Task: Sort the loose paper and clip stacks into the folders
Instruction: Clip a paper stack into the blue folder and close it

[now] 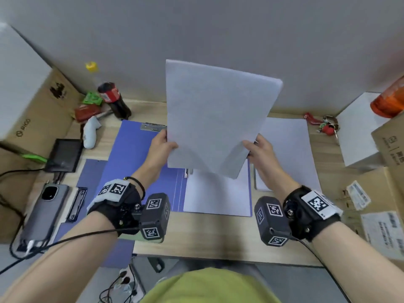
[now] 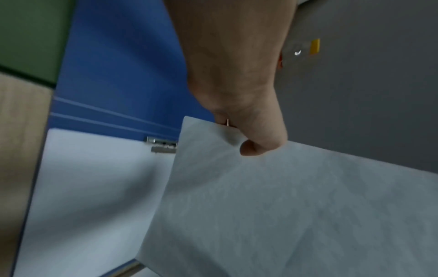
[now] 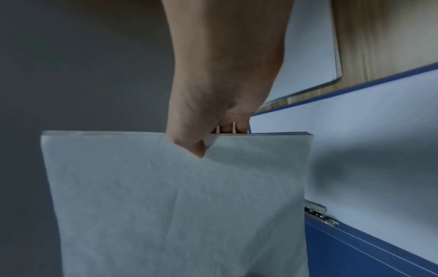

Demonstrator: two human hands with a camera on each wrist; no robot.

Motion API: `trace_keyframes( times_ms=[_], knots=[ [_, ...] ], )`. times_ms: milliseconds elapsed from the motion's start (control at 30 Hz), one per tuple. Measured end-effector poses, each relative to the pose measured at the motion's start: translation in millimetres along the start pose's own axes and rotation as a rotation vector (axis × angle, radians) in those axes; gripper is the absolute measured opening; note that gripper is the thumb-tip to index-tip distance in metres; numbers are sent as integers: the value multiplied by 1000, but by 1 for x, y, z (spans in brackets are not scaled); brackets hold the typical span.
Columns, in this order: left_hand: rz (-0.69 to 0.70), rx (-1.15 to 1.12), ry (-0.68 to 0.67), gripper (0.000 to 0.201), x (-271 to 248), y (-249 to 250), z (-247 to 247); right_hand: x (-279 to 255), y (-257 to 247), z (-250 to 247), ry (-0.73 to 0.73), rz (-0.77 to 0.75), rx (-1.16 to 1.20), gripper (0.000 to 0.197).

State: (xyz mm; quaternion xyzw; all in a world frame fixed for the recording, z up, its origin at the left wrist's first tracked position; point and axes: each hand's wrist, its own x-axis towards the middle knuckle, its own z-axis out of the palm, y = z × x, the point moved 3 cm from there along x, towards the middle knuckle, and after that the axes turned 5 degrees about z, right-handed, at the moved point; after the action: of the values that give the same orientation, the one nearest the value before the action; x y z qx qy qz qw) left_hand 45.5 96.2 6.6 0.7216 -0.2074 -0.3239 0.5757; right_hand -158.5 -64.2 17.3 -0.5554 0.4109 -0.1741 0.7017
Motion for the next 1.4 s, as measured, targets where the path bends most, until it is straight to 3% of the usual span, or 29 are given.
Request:
trace_keyframes(
  times_ms=[200, 400, 467, 533, 667, 767, 900, 1200, 1300, 1400],
  knots=[
    [-105, 81, -67, 28, -16, -39, -39, -9, 46, 42, -181, 194, -283, 30],
    [-68, 151, -165, 26, -16, -42, -56, -8, 53, 53, -58, 206, -345, 36],
    [-74, 220, -106, 31, -9, -50, -74, -8, 57, 52, -38, 229, -359, 42],
    [-106, 287, 36, 43, -3, -64, -98, -9, 66, 51, -11, 287, -354, 42],
    [-260, 453, 279, 55, 2, -90, -143, -8, 92, 46, 46, 450, -285, 37],
    [-352, 531, 279, 60, 9, -109, -168, -9, 107, 43, 78, 528, -276, 35],
    [-331, 419, 328, 55, 16, -117, -176, -8, 108, 48, 28, 556, -358, 34],
    [-391, 234, 145, 46, 0, -141, -179, 24, 112, 87, -42, 581, -429, 20],
    [-396, 181, 117, 43, -11, -147, -179, 33, 116, 110, -106, 592, -415, 25],
    [-353, 287, 142, 53, -9, -149, -186, 40, 123, 127, -131, 608, -377, 30]
  ],
)
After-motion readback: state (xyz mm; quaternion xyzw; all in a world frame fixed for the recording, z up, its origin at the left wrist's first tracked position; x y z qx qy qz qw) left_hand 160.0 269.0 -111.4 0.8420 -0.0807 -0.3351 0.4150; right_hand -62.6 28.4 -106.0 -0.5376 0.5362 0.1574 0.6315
